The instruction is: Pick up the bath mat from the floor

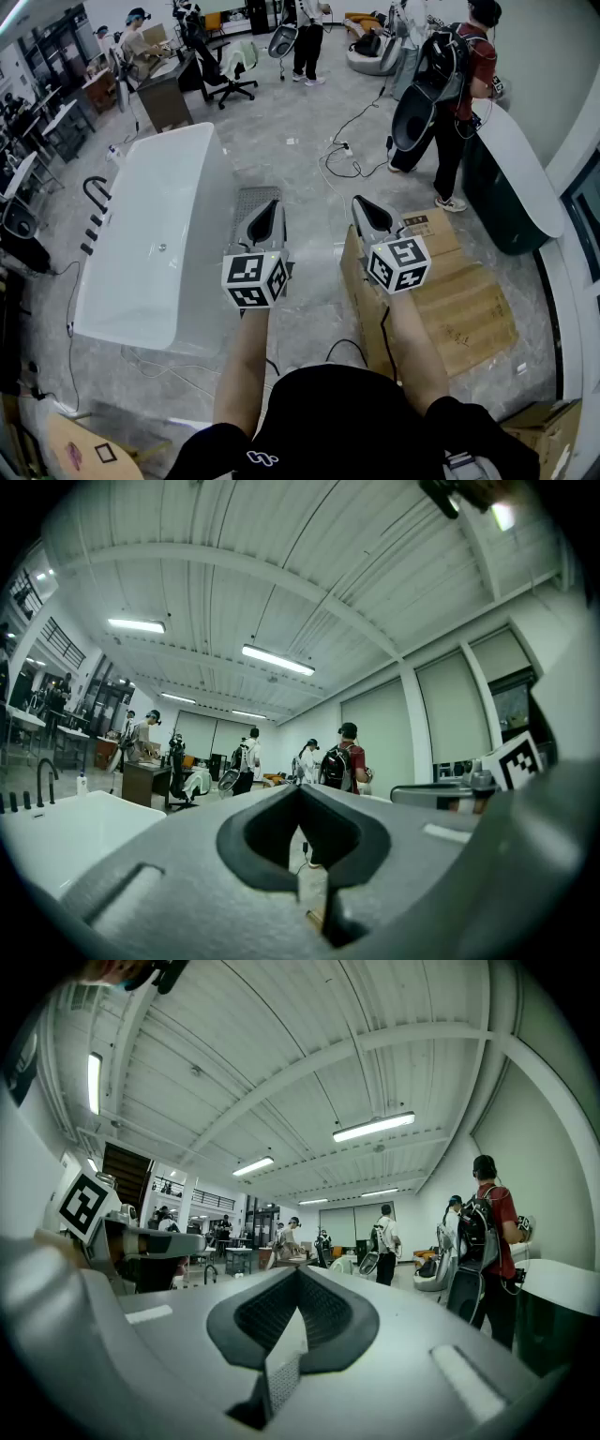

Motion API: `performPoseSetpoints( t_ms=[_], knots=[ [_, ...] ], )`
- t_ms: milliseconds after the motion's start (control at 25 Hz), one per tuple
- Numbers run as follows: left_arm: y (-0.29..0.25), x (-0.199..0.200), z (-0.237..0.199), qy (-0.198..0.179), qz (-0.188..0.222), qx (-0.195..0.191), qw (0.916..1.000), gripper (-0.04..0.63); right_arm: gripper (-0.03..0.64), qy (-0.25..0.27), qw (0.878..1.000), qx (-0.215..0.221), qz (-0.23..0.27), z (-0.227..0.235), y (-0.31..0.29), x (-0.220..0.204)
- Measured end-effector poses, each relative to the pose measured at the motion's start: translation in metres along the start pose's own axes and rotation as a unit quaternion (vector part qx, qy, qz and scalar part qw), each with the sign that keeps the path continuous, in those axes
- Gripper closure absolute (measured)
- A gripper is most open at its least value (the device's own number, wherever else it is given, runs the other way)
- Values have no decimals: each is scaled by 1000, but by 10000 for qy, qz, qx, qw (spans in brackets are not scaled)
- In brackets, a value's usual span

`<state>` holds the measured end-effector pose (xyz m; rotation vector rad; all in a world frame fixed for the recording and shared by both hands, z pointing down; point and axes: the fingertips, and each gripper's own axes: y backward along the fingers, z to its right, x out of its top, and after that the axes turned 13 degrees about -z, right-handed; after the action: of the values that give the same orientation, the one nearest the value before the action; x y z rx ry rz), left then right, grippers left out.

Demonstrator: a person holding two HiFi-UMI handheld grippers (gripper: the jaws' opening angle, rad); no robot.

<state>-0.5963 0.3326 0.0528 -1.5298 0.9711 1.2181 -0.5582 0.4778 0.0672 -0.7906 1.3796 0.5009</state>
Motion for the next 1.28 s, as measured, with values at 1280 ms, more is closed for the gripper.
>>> performPoseSetpoints(
  t_ms=[1280],
  knots=[
    [-59,-16,-29,-106,-371,307,9988,595,614,-788,9959,432,124,104,-64,-35]
  ],
)
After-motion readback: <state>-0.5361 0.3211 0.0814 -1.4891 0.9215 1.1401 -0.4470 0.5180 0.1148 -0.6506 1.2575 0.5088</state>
